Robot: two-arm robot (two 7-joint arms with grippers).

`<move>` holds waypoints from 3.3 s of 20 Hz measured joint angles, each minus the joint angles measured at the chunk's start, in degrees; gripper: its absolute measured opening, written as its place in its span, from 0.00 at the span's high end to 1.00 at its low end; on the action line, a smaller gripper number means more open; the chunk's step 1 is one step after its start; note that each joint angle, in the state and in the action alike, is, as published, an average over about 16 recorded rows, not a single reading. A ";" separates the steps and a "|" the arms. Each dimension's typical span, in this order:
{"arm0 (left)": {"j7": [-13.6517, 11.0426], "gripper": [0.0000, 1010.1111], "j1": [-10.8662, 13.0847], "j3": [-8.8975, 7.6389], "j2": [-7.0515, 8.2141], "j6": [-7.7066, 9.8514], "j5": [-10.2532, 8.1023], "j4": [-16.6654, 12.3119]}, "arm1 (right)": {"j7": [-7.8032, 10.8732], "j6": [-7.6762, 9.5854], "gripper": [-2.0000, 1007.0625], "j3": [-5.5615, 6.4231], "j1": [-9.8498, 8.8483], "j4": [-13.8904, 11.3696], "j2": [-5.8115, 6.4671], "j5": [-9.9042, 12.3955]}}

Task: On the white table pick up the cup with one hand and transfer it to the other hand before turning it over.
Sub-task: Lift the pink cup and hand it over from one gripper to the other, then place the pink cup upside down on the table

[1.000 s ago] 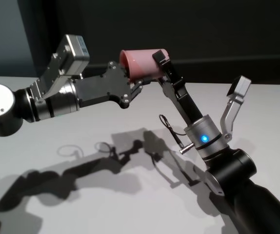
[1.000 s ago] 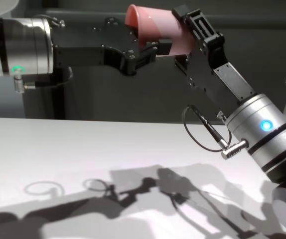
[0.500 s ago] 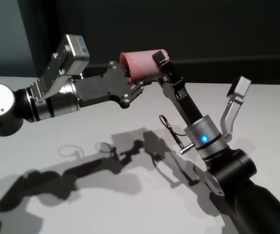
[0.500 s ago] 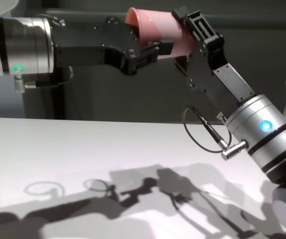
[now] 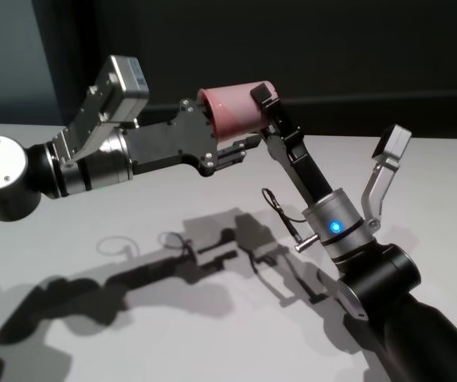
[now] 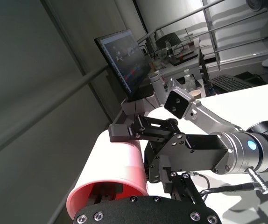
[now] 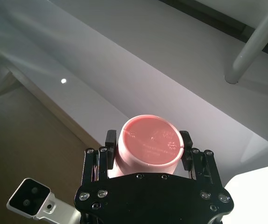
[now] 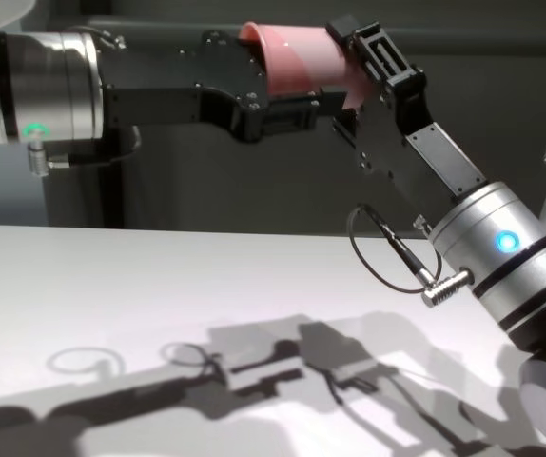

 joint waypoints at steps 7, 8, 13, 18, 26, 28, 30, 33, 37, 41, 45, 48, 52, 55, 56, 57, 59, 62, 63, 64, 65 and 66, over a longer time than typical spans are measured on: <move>0.04 0.31 0.41 0.09 0.46 -0.72 -0.04 -0.41 | 0.05 0.00 0.22 0.00 0.01 0.00 0.00 -0.02; 0.05 0.28 0.51 0.10 0.56 -0.82 -0.07 -0.52 | 0.06 0.00 0.22 0.00 0.01 0.00 0.00 -0.02; 0.07 0.14 1.15 0.10 1.32 -1.12 -0.33 -1.23 | 0.09 0.00 0.22 0.00 0.01 -0.01 0.00 -0.03; 0.42 0.05 2.20 -0.13 2.47 -0.48 -0.81 -2.31 | 0.11 0.00 0.22 0.00 0.01 -0.02 0.00 -0.03; 3.42 0.01 5.82 -3.04 5.10 1.21 -2.51 -5.74 | 0.15 0.00 0.22 0.00 0.01 -0.03 0.00 -0.03; 4.70 0.01 7.13 -4.31 5.90 1.85 -3.03 -7.01 | 0.15 0.00 0.22 0.00 0.01 -0.03 0.00 -0.03; 6.13 0.01 8.52 -5.71 6.68 2.58 -3.53 -8.35 | 0.16 0.00 0.22 0.00 0.01 -0.03 0.00 -0.03; 8.15 0.01 10.48 -7.85 7.67 3.58 -4.23 -10.27 | 0.16 0.00 0.22 0.00 0.01 -0.03 0.00 -0.03; 10.05 0.01 12.42 -10.05 8.66 4.77 -4.87 -12.25 | 0.16 0.00 0.22 0.00 0.01 -0.04 0.00 -0.03; 11.25 0.01 13.58 -11.31 9.23 5.77 -5.14 -13.39 | 0.15 0.00 0.22 0.00 0.01 -0.04 0.00 -0.03; 11.44 0.01 13.78 -11.53 9.30 6.08 -5.14 -13.56 | 0.15 0.00 0.22 0.00 0.02 -0.04 0.00 -0.03; 11.34 0.01 13.68 -11.42 9.25 5.99 -5.12 -13.49 | 0.15 0.00 0.22 0.00 0.02 -0.04 0.00 -0.03; 11.47 0.01 13.72 -11.55 9.10 6.21 -5.42 -13.80 | 0.15 0.00 0.22 0.00 0.02 -0.04 0.00 -0.03; 11.99 0.01 14.15 -11.95 8.80 6.57 -5.95 -14.07 | 0.15 0.00 0.22 0.00 0.02 -0.04 0.00 -0.03; 12.22 0.01 14.39 -12.14 8.67 6.69 -6.15 -14.14 | 0.15 0.00 0.22 0.00 0.02 -0.04 0.00 -0.03; 12.50 0.01 14.71 -12.39 8.52 6.76 -6.37 -14.19 | 0.15 0.00 0.22 0.00 0.02 -0.04 0.00 -0.03; 13.10 0.01 15.48 -12.97 8.19 6.86 -6.88 -14.28 | 0.15 0.00 0.22 0.00 0.02 -0.04 -0.01 -0.03; 14.10 0.01 17.03 -14.14 7.55 6.76 -7.86 -14.28 | 0.15 0.00 0.22 0.00 0.02 -0.04 -0.01 -0.03; 14.43 0.01 17.62 -14.60 7.28 6.65 -8.24 -14.22 | 0.15 0.00 0.22 0.00 0.02 -0.04 -0.01 -0.03; 14.75 0.01 18.27 -15.09 6.97 6.46 -8.68 -14.08 | 0.15 0.00 0.22 0.00 0.02 -0.04 -0.01 -0.03; 15.08 0.01 18.95 -15.62 6.61 6.17 -9.16 -13.85 | 0.15 0.00 0.22 0.00 0.02 -0.04 -0.01 -0.03; 15.40 0.01 19.65 -16.14 6.24 5.79 -9.60 -13.55 | 0.15 0.00 0.22 0.00 0.02 -0.04 -0.01 -0.03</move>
